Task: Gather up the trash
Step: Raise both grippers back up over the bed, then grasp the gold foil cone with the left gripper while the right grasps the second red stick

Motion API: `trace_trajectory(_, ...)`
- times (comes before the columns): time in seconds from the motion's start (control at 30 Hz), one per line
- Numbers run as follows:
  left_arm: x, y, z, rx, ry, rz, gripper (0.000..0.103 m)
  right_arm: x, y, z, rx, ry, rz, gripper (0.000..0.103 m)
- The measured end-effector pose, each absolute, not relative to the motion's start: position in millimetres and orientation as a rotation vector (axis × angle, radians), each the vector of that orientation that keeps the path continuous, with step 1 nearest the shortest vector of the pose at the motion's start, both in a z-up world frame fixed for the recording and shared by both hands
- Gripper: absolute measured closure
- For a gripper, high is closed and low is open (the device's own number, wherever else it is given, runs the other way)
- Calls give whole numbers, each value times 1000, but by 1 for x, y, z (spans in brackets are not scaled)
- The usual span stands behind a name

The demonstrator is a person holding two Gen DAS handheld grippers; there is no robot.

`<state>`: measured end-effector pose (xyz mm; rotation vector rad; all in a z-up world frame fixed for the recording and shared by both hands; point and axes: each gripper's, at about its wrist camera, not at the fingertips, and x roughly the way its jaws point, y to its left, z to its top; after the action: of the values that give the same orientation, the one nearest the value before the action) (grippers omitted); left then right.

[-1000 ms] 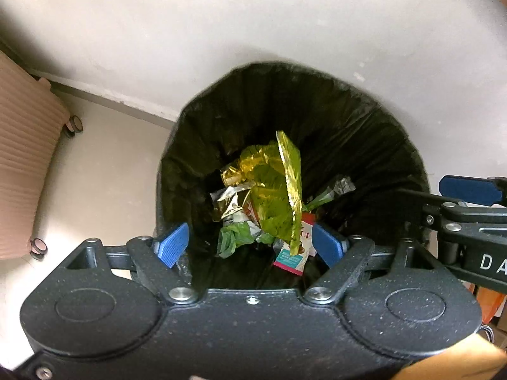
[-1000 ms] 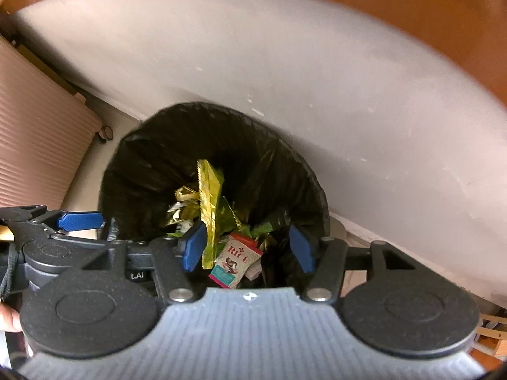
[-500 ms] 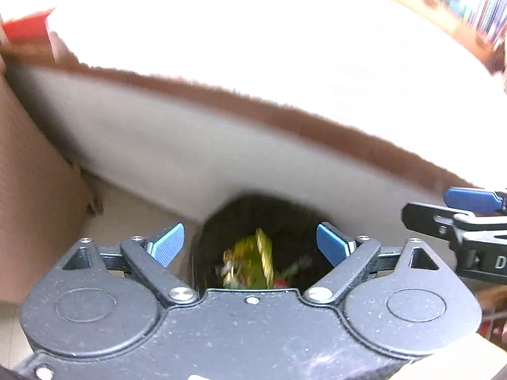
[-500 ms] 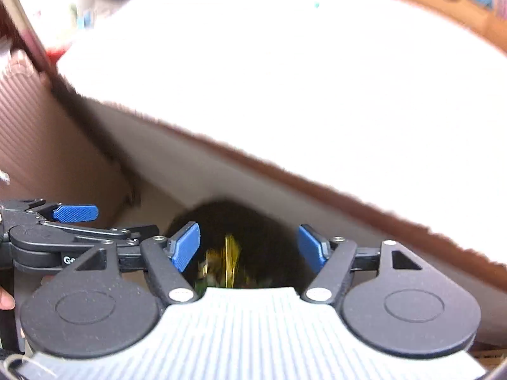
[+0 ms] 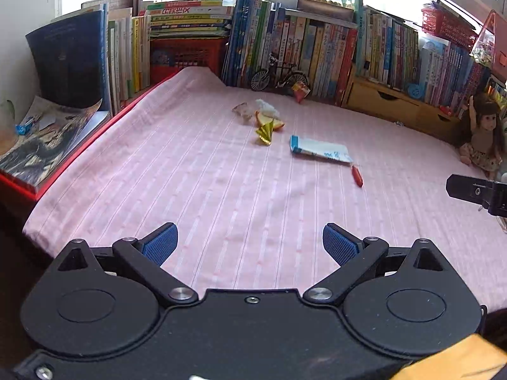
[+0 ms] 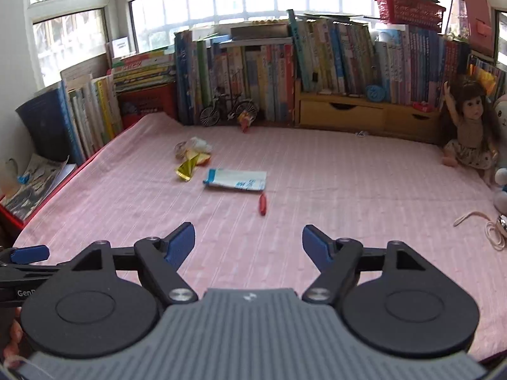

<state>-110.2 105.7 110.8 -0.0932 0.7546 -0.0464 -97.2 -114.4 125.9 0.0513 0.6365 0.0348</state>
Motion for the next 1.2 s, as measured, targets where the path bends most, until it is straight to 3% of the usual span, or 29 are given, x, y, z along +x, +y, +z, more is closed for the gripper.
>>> trace_trajectory(0.4,20,63,105,-172,753,-26,8,-25,-152,109,45,692,-12,19)
trace_trajectory(0.77,137,58,47,-341,850,121,33,50,-162,71,104,818,57,20)
trace_trajectory(0.97,171,58,18,-392,881,200,46,83,-156,46,76,885,78,26)
trace_trajectory(1.2,189,51,2,-381,882,227,48,101,-146,26,52,943,122,35)
